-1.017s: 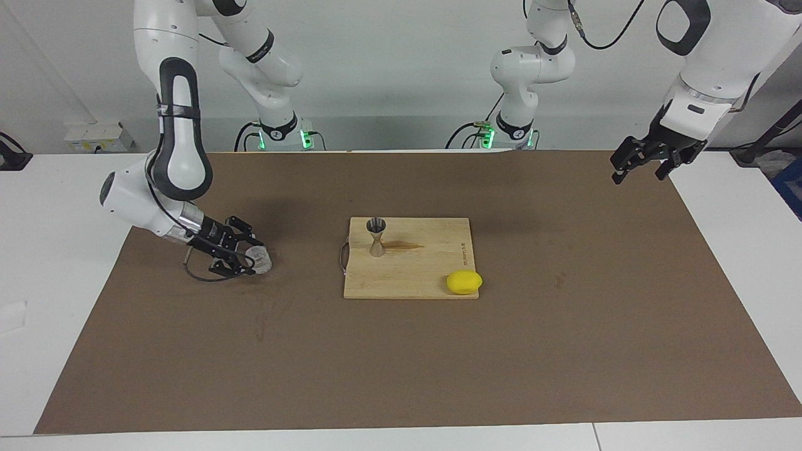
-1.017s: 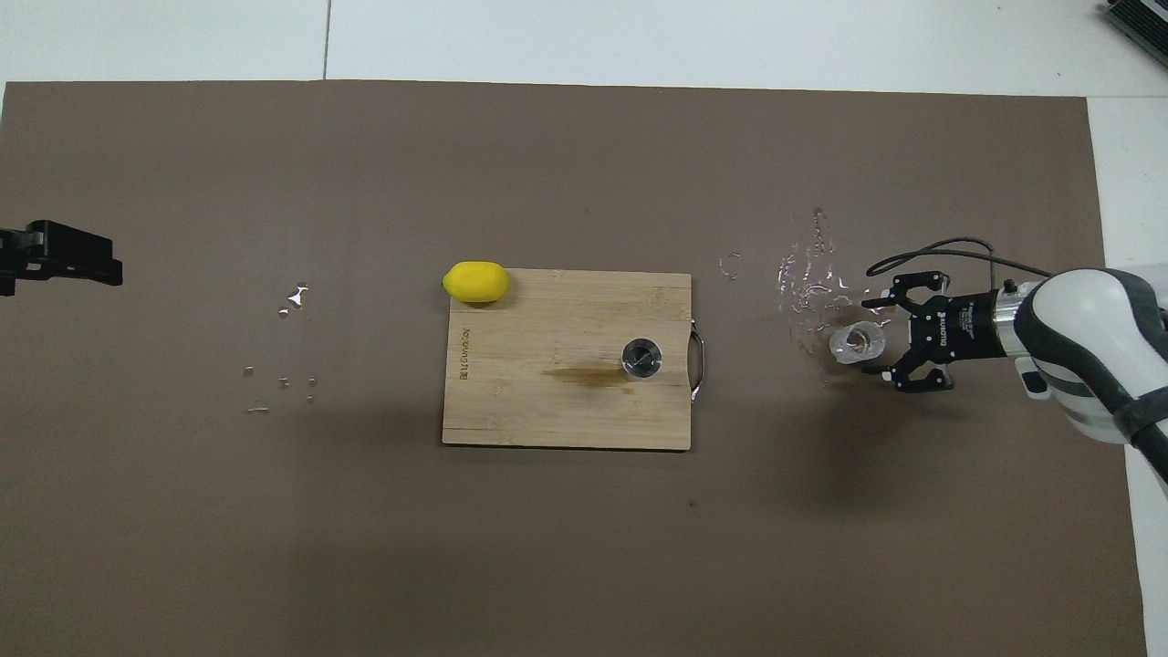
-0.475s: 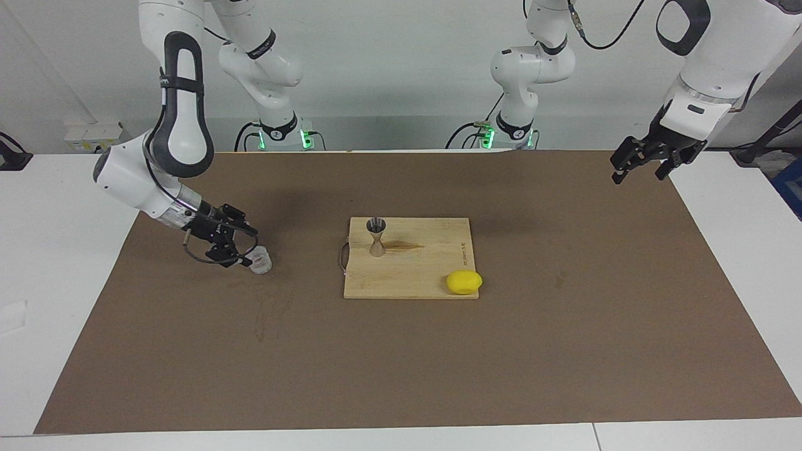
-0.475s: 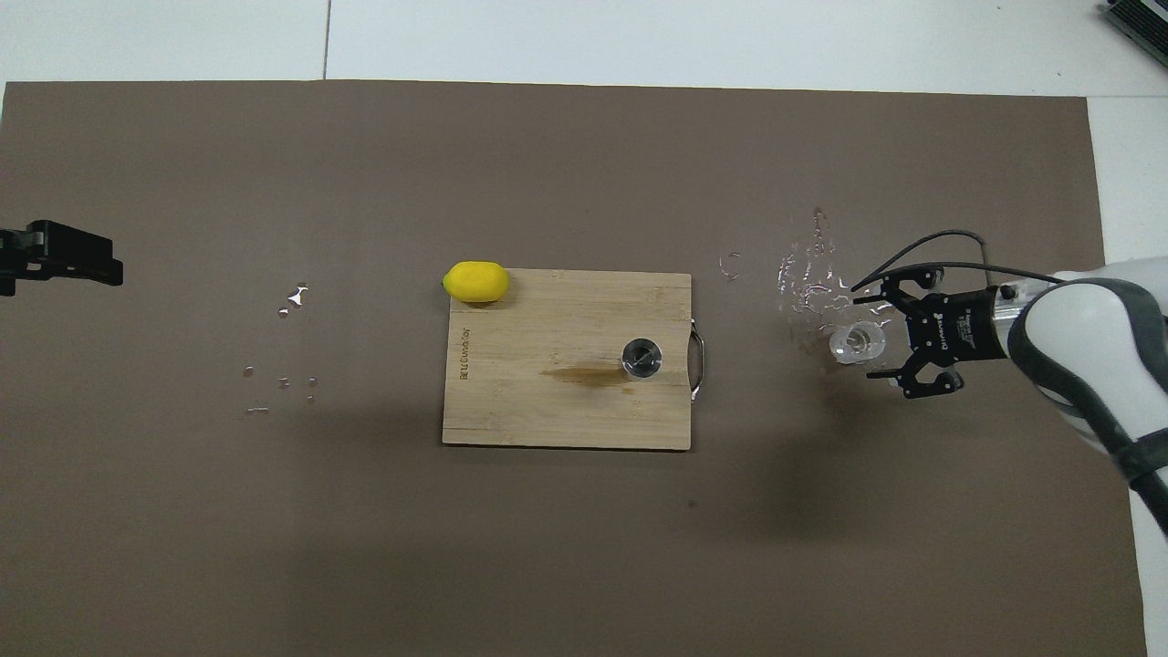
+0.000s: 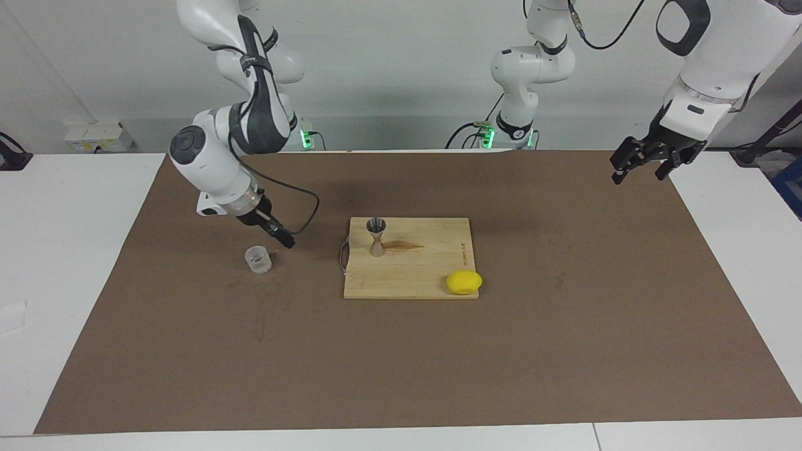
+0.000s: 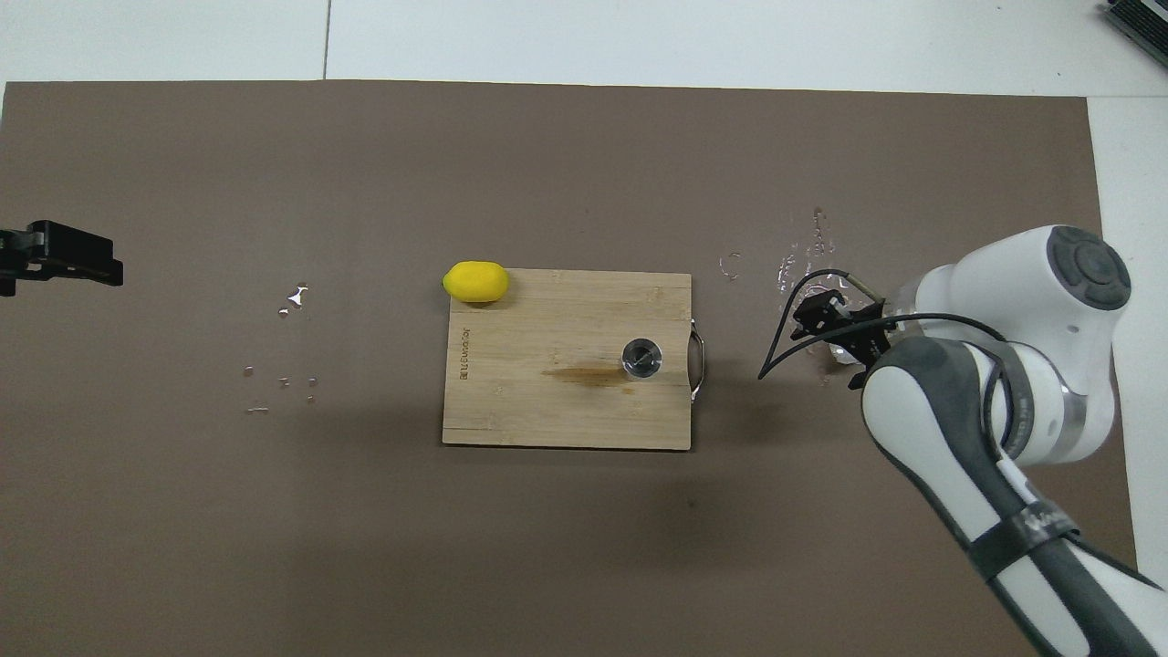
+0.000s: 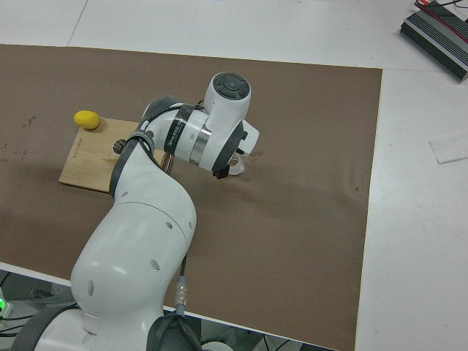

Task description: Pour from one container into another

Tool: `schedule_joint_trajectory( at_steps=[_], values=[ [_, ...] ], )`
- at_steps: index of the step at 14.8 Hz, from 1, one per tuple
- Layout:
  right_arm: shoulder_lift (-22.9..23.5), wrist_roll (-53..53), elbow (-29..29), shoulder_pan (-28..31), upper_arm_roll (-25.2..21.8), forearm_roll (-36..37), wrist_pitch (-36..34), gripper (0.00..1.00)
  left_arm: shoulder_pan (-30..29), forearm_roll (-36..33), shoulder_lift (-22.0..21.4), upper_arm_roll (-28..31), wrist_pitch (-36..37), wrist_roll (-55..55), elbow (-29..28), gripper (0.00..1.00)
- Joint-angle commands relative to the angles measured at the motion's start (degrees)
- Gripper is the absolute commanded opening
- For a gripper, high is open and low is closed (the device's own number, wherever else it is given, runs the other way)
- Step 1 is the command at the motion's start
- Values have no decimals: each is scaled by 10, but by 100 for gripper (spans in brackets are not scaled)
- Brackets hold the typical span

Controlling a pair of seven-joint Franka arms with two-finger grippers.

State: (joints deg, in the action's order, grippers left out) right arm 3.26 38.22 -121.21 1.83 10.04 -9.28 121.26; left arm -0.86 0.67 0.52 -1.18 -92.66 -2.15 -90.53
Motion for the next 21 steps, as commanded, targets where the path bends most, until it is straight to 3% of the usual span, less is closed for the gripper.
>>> schedule_joint_trajectory(
  at_steps=[1, 6, 11, 15, 21],
  values=[
    [-35, -111, 18, -3, 1, 86, -20, 99, 4, -3, -14, 3, -2, -7, -17, 100],
    [-33, -217, 176, 6, 1, 110, -159, 99, 4, -3, -15, 3, -2, -7, -19, 100],
    [-34, -226, 268, 8, -3, 111, -261, 99, 5, -3, -15, 3, -2, -7, -19, 100],
    [-36, -228, 303, 11, -5, 110, -306, 99, 5, -3, -16, 3, -3, -7, -22, 100],
    [-50, -293, 289, 23, -12, 107, -328, 99, 6, -3, -16, 3, -2, -7, -23, 100]
  ],
)
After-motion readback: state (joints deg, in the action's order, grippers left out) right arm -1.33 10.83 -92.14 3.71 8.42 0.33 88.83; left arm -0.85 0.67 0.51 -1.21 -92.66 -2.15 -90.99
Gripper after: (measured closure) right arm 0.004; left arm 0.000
